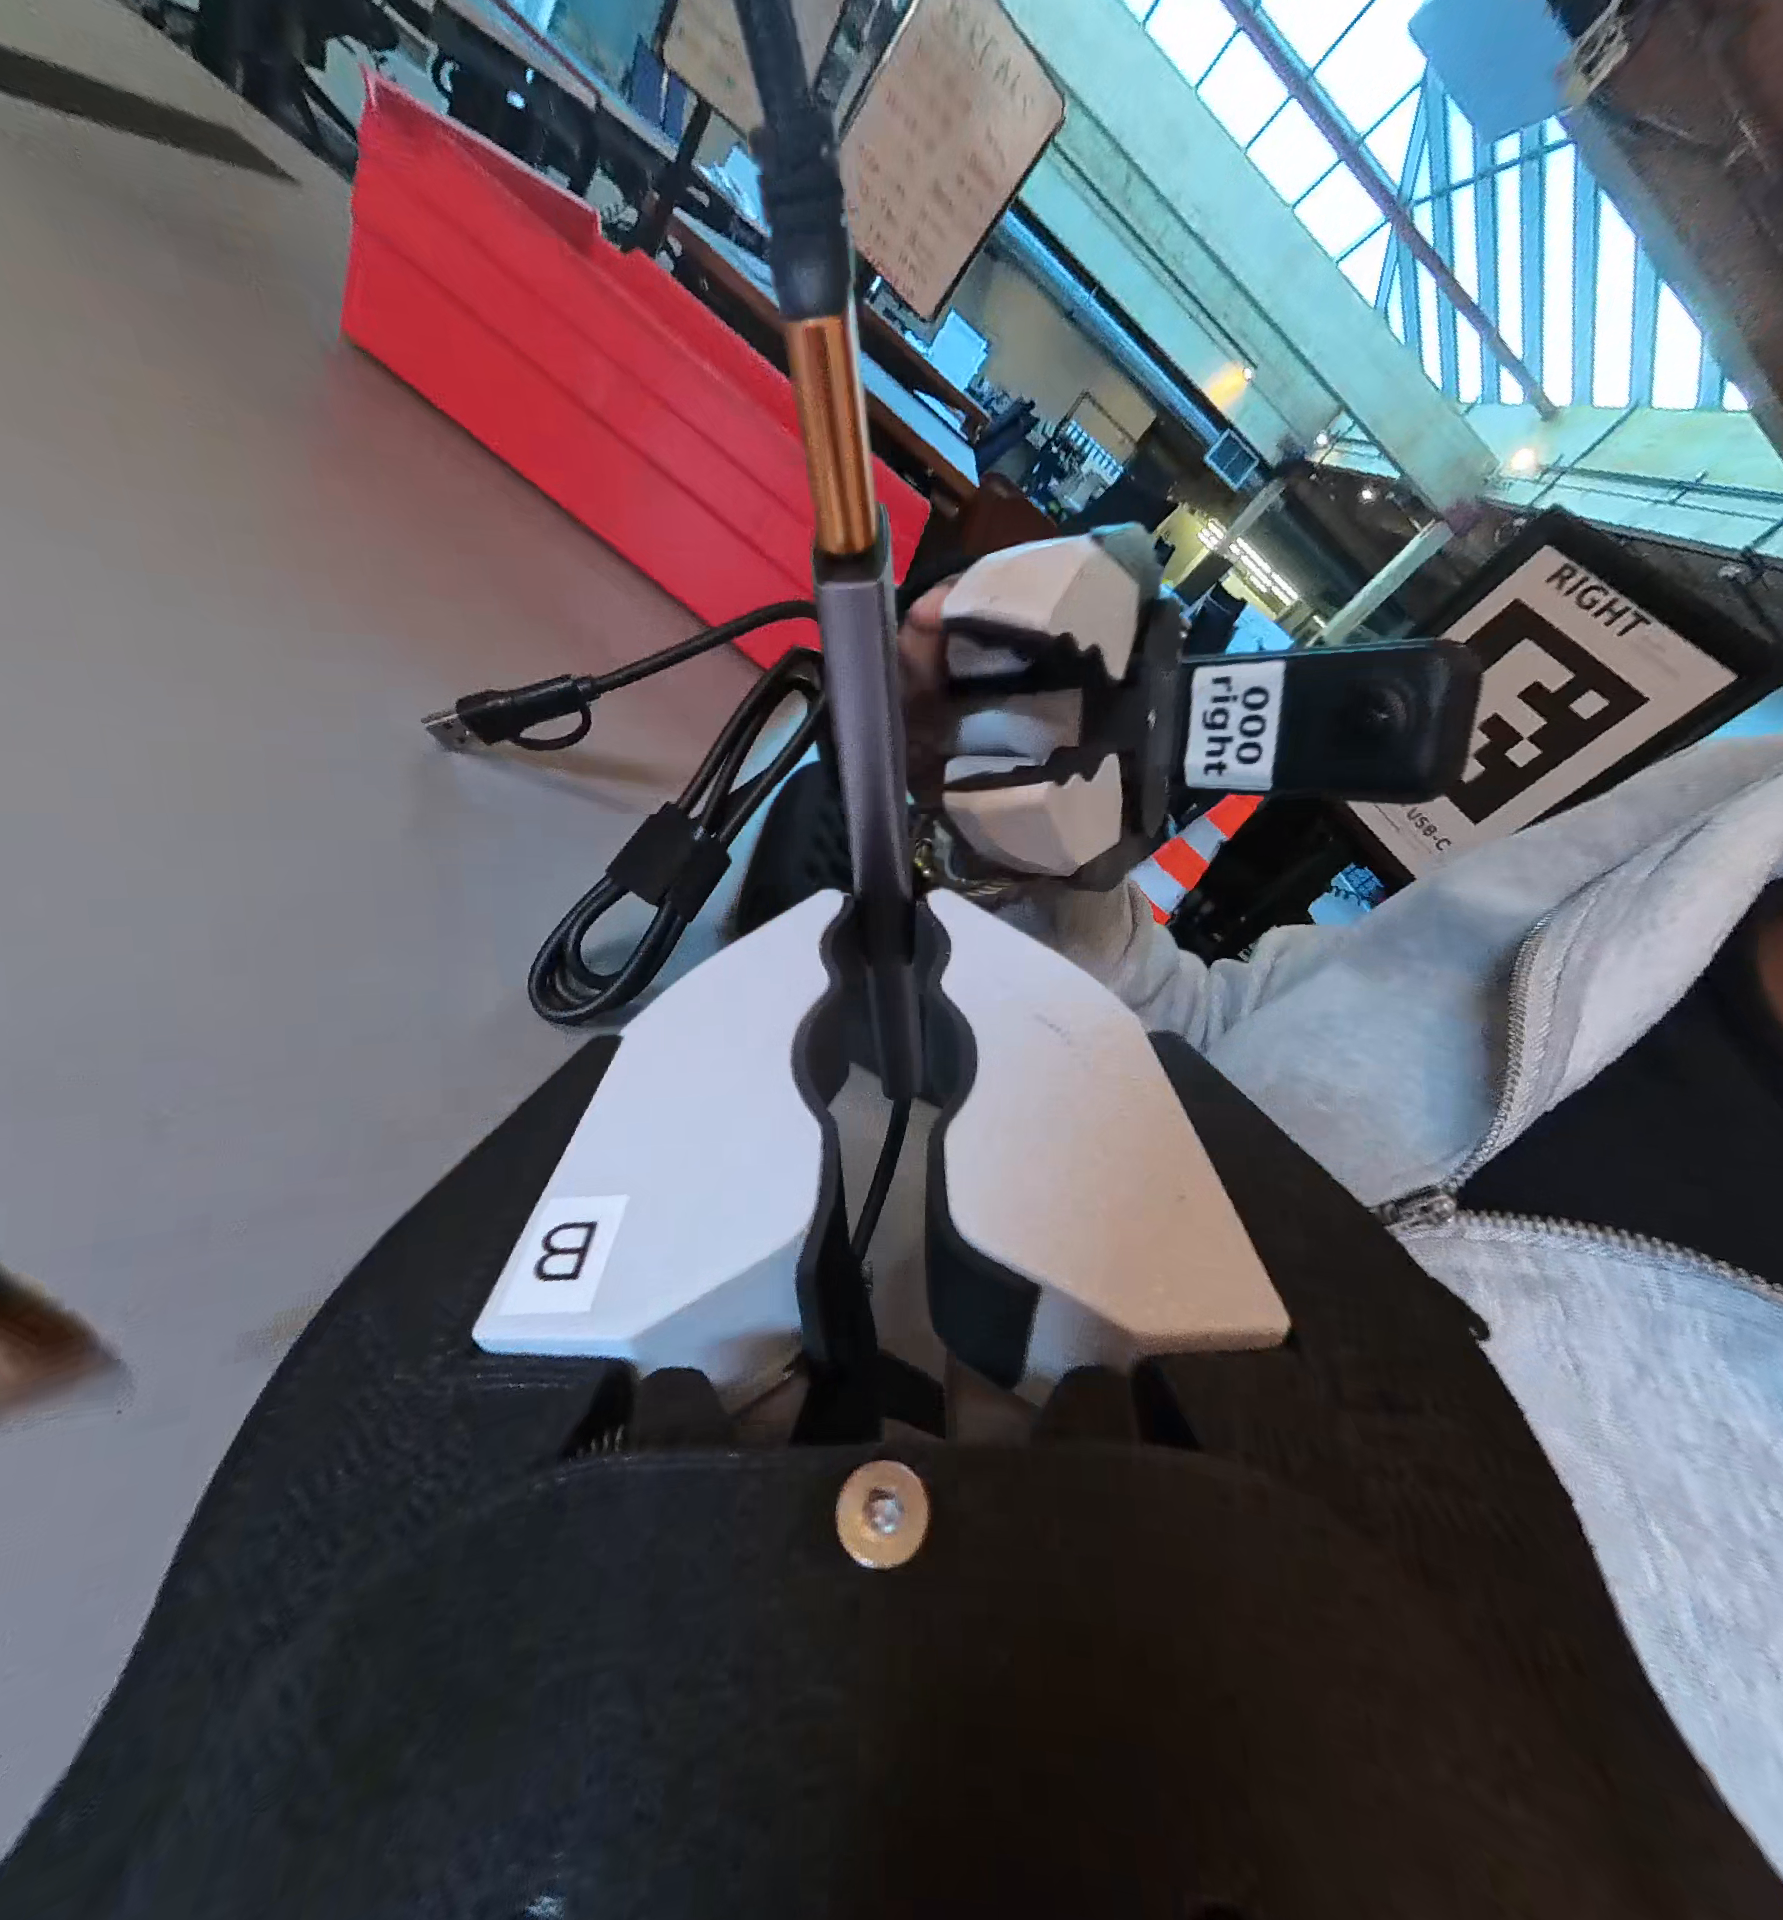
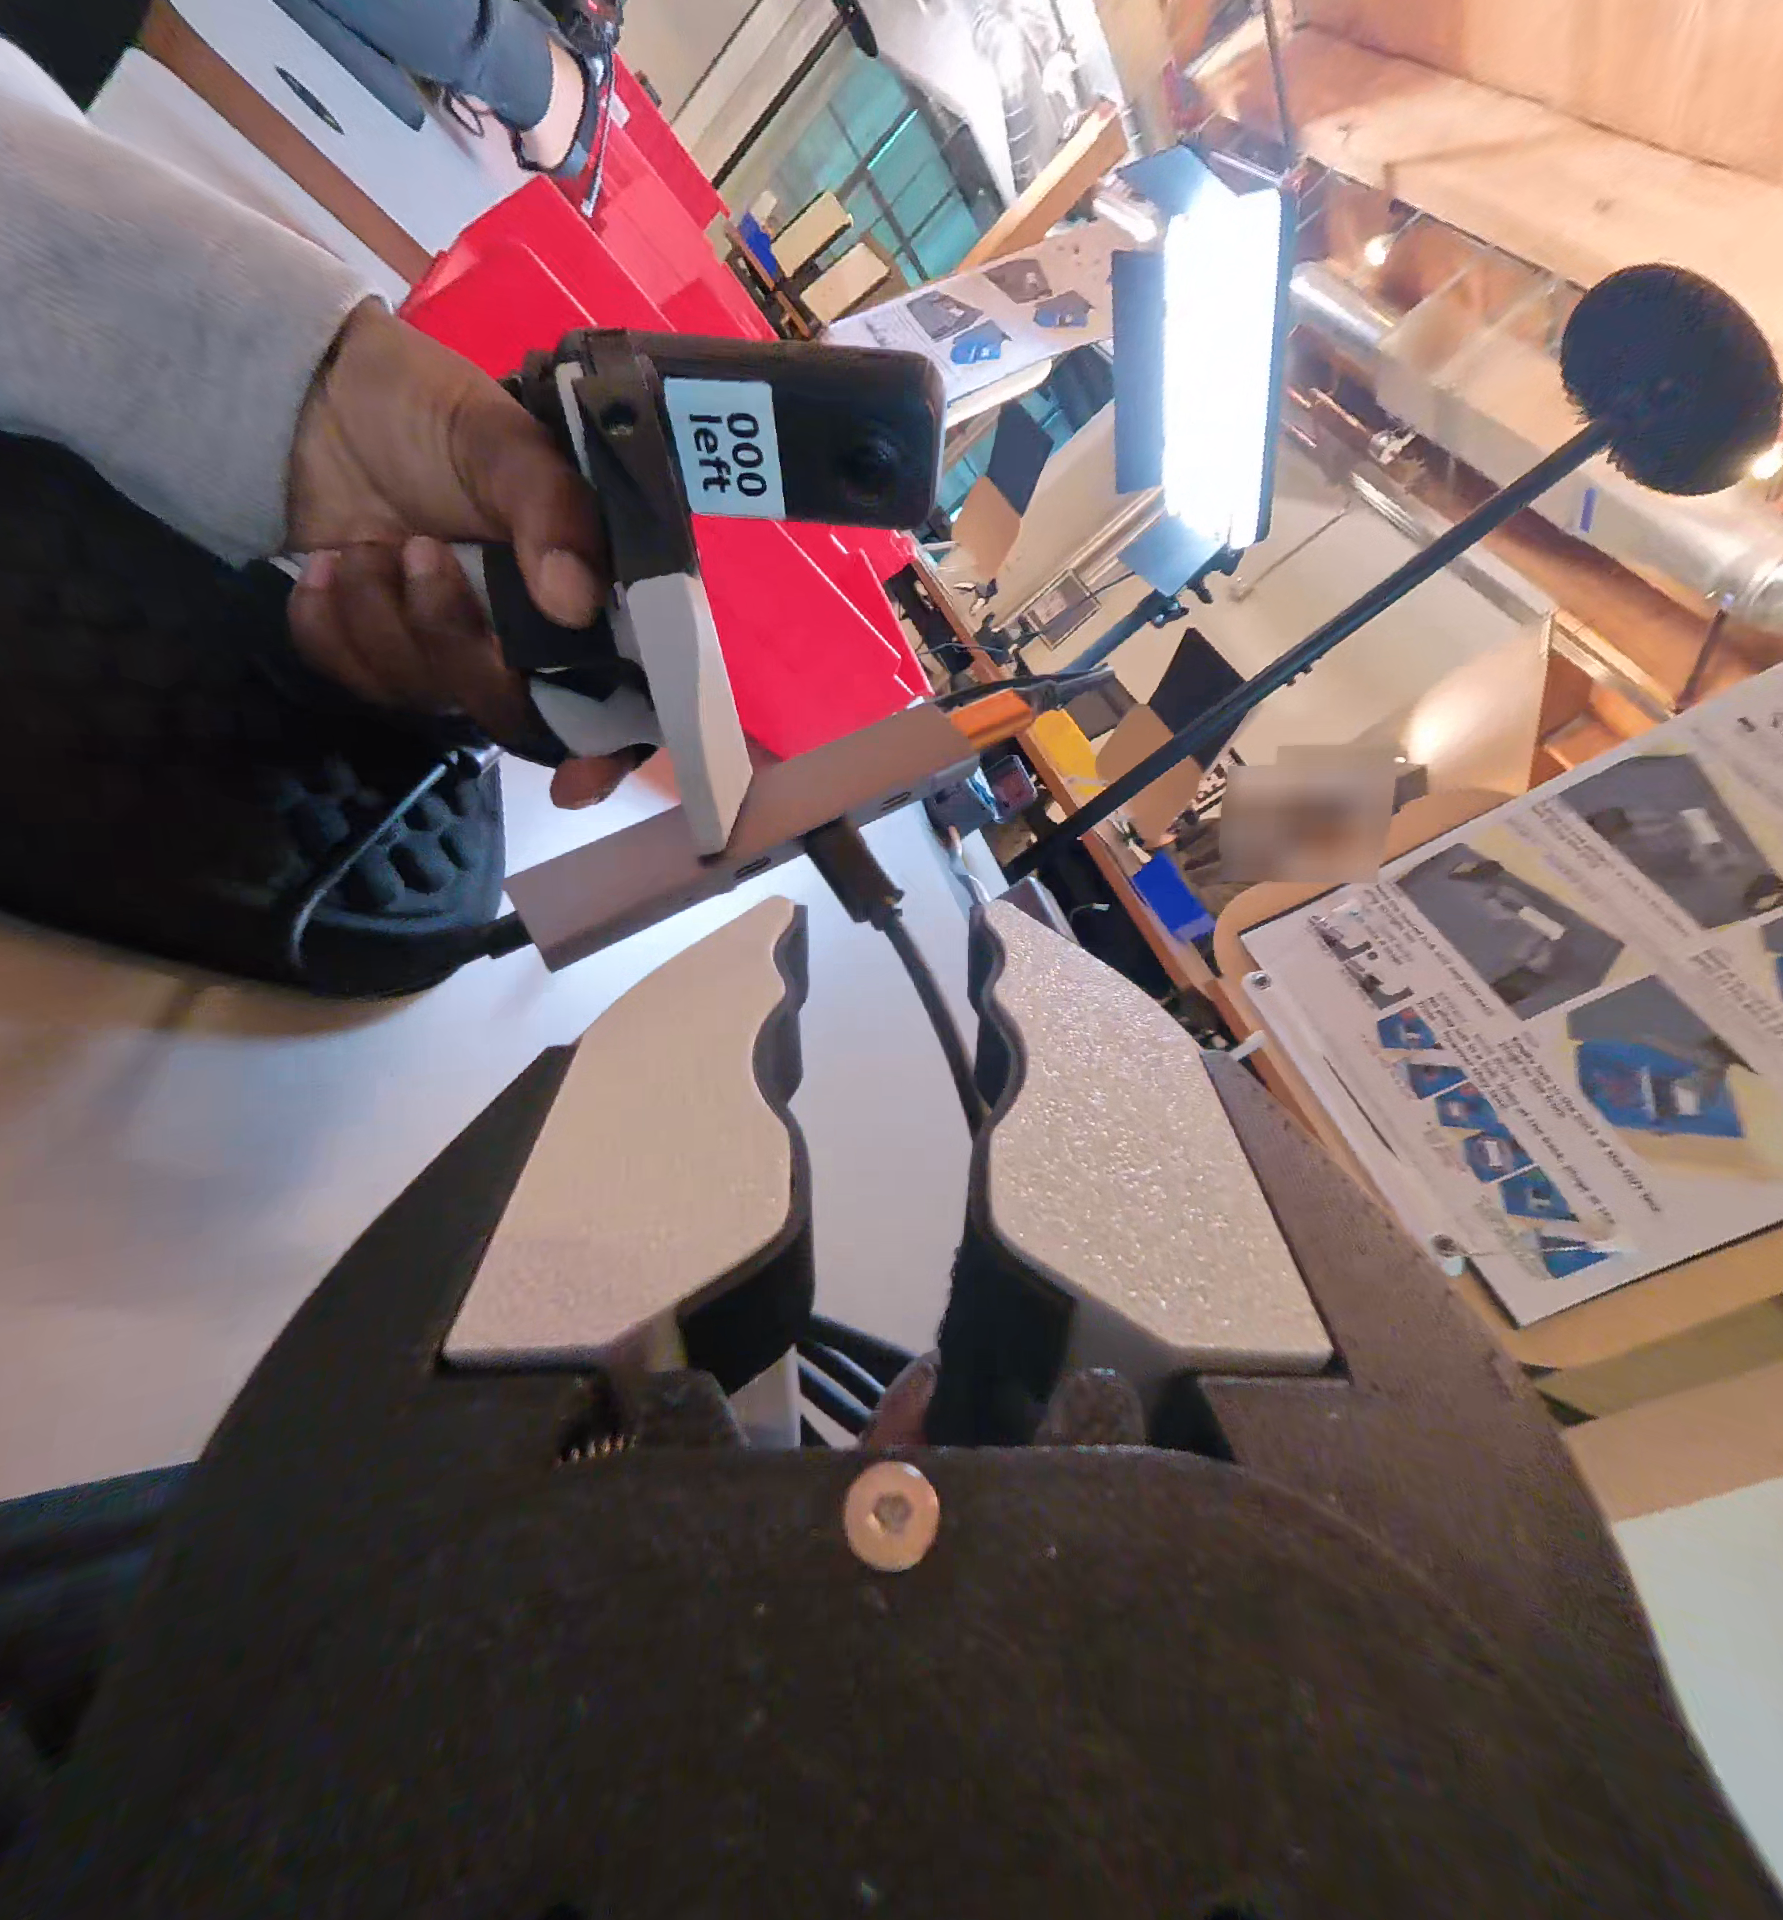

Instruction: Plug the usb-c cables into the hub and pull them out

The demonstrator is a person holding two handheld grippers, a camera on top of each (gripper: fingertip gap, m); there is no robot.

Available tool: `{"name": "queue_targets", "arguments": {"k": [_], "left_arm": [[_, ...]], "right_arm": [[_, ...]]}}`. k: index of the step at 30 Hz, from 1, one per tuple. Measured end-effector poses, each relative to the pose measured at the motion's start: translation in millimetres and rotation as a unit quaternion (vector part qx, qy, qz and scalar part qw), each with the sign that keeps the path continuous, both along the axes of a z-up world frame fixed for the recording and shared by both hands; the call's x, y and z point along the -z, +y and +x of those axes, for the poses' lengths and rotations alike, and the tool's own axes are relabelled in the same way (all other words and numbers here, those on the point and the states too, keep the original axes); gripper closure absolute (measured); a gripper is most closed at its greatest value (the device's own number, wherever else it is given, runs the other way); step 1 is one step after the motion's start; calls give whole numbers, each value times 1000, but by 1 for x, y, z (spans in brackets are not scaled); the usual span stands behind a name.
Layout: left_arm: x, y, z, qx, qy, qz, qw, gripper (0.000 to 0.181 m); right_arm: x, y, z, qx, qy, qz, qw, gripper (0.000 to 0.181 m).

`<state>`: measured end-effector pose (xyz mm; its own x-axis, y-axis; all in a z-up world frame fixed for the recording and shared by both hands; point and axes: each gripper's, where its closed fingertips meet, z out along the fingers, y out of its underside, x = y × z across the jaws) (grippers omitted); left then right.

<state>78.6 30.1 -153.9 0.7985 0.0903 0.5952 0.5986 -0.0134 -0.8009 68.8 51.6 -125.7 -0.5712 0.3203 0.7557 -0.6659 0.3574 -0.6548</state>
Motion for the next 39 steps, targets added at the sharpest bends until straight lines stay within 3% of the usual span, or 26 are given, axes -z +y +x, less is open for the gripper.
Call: {"name": "queue_targets", "arguments": {"k": [7, 10, 12, 15, 19, 21, 25, 31, 36, 39], "left_arm": [[16, 12, 6, 14, 22, -71, 997, 172], [21, 19, 10, 21, 43, -101, 994, 172], [23, 20, 8, 14, 45, -108, 993, 171], [19, 20, 9, 18, 44, -90, 995, 170], [28, 25, 10, 19, 62, -129, 990, 151], [30, 29, 14, 24, 86, -144, 986, 167], [24, 29, 3, -45, 126, -131, 982, 171], [15, 13, -13, -159, 164, -114, 967, 172], [3, -4, -23, -239, 171, -76, 953, 173], [-7, -15, -25, -276, 179, -39, 944, 173]], "right_arm": [[25, -10, -5, 26, 53, 150, 987, 151], [33, -9, -10, 42, 80, 240, 967, 168], [37, -8, -13, 53, 89, 272, 957, 168], [35, -9, -12, 47, 66, 249, 965, 169], [33, -13, -12, 48, 55, 225, 972, 169], [33, -15, -12, 56, 65, 227, 970, 169], [25, -12, -17, 75, 77, 204, 973, 168], [31, -15, -29, 106, 8, 134, 985, 167], [33, -27, -36, 166, -99, 66, 979, 167], [32, -37, -34, 152, -197, -1, 969, 168]]}}
